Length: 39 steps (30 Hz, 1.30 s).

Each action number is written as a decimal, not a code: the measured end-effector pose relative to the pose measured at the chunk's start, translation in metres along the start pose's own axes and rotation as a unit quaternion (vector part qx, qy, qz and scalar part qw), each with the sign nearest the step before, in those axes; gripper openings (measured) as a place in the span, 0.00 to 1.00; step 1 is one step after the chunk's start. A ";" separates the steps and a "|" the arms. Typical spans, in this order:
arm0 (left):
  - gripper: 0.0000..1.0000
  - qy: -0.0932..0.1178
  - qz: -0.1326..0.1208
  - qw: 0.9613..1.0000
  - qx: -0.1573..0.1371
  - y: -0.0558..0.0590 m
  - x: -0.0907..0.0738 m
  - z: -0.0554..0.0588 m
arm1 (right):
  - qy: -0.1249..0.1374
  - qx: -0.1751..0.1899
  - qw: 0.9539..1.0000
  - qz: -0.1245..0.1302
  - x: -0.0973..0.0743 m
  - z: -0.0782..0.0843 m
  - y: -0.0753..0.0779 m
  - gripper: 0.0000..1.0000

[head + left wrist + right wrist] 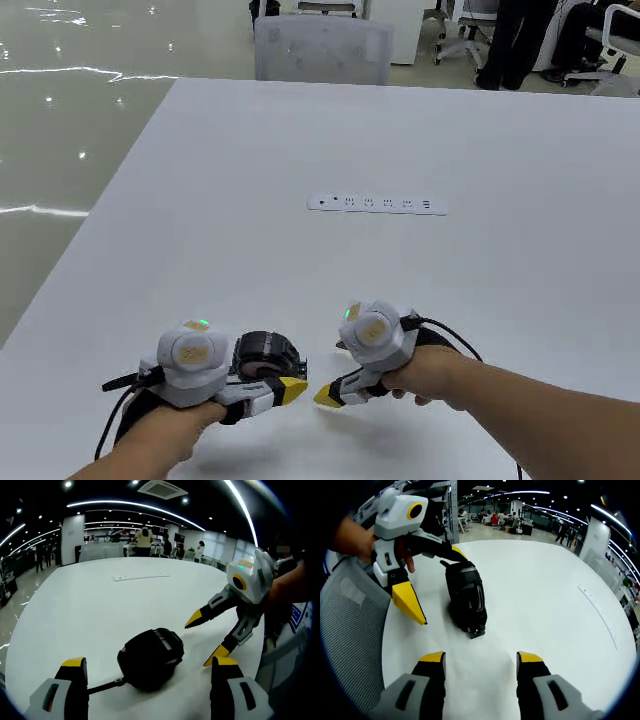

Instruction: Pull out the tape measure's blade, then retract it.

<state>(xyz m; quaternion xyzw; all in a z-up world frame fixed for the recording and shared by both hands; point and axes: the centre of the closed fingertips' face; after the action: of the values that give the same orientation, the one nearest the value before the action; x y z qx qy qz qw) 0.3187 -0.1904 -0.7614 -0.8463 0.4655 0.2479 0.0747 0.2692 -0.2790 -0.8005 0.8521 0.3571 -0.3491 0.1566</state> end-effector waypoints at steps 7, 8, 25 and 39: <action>1.00 -0.001 0.043 0.999 0.004 -0.001 -0.021 -0.006 | 0.042 0.038 0.998 0.037 -0.037 0.010 -0.001 0.64; 1.00 -0.013 0.051 0.999 0.013 0.000 -0.024 -0.003 | 0.045 0.040 0.997 0.041 -0.042 0.011 0.000 0.65; 1.00 0.051 0.041 0.998 0.017 -0.018 -0.094 -0.014 | 0.100 0.099 0.982 0.128 -0.149 0.061 0.004 0.76; 1.00 0.064 0.012 0.998 -0.013 -0.039 -0.139 -0.010 | 0.106 0.142 0.970 0.166 -0.206 0.105 -0.013 0.90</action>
<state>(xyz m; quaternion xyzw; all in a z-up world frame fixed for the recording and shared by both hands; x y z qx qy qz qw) 0.2930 -0.0680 -0.6885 -0.8559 0.4758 0.2001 0.0309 0.1051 -0.4271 -0.7295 0.9452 0.1721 -0.2726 0.0508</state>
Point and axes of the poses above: the centre of the closed fingertips' face, and the gripper's own axes: x roughly forward along the fingers, y roughly to its right, z roughly out of its underside, and after that the axes turned 4 degrees about y, right-handed
